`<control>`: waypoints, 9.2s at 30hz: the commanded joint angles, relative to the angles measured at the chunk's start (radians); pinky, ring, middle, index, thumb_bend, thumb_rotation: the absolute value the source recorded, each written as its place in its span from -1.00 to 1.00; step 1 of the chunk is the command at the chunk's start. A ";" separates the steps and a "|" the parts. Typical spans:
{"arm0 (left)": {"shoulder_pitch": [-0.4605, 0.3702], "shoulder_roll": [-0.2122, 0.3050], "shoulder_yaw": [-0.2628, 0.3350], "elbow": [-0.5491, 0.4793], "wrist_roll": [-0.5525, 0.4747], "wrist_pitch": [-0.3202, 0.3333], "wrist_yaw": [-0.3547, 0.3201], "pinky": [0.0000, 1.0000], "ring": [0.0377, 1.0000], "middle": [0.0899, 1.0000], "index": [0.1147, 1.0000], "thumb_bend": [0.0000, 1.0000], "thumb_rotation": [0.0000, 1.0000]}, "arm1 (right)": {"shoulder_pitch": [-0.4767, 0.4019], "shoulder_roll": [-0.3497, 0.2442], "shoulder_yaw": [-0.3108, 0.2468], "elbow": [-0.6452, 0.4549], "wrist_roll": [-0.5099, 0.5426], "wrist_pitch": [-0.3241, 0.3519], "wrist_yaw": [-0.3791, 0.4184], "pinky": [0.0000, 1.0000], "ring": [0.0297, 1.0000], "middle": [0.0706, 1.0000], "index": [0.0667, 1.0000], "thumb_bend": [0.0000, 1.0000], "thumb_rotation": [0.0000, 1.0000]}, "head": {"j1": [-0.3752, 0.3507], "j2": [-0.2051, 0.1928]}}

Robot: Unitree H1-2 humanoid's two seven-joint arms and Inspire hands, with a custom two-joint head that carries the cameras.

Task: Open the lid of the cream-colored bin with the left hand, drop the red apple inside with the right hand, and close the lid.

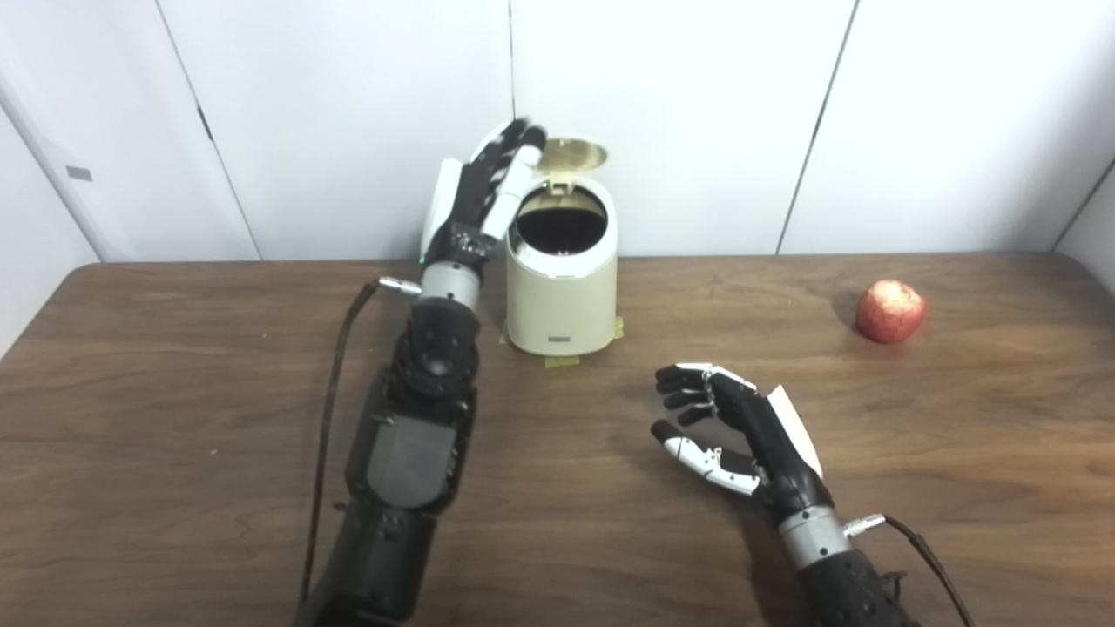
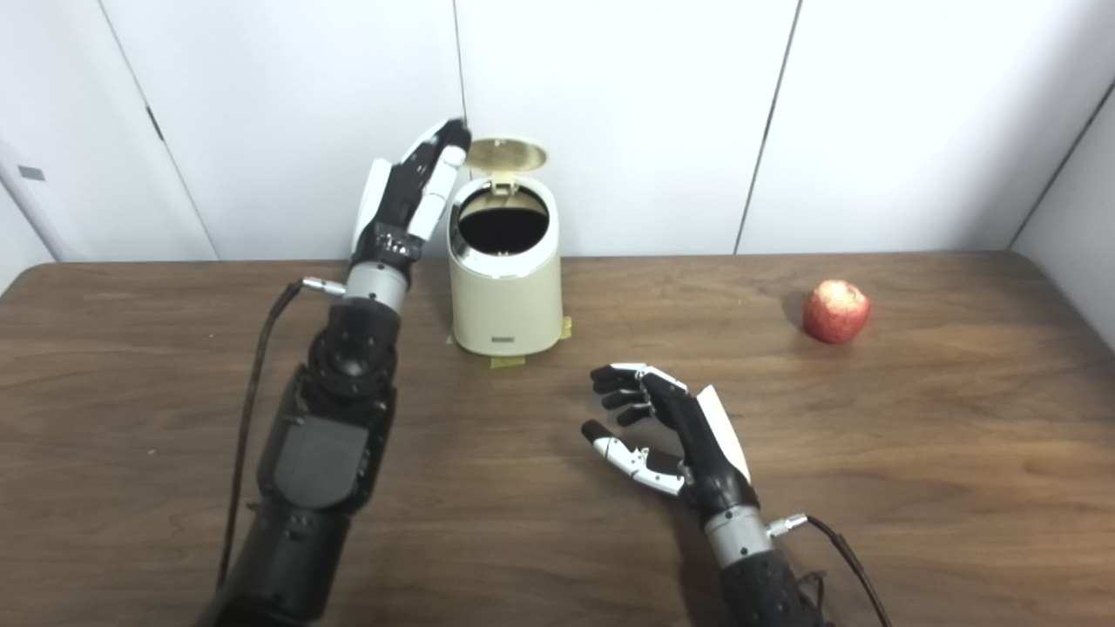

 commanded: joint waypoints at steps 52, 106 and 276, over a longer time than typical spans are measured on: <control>0.708 0.037 0.066 -0.291 -0.309 -0.406 -0.048 0.47 0.51 0.45 0.35 -0.71 0.11 | -0.631 -0.593 0.103 0.247 -0.608 0.321 0.442 0.31 0.77 0.82 0.67 1.00 -0.42 | -0.063 -0.002; 0.692 0.042 0.049 -0.244 -0.205 -0.453 -0.018 0.34 0.48 0.44 0.33 -0.62 0.34 | -0.772 -0.492 0.255 0.680 -0.574 0.318 0.113 -0.39 -0.22 -0.21 -0.06 0.06 -1.00 | -0.045 -0.003; 0.674 0.036 -0.016 -0.235 -0.167 -0.416 -0.010 0.31 0.45 0.45 0.37 -0.61 0.33 | -0.402 -0.057 0.018 -0.132 0.012 0.005 -0.124 -0.07 0.04 0.06 -0.09 -0.03 -0.72 | -0.011 -0.013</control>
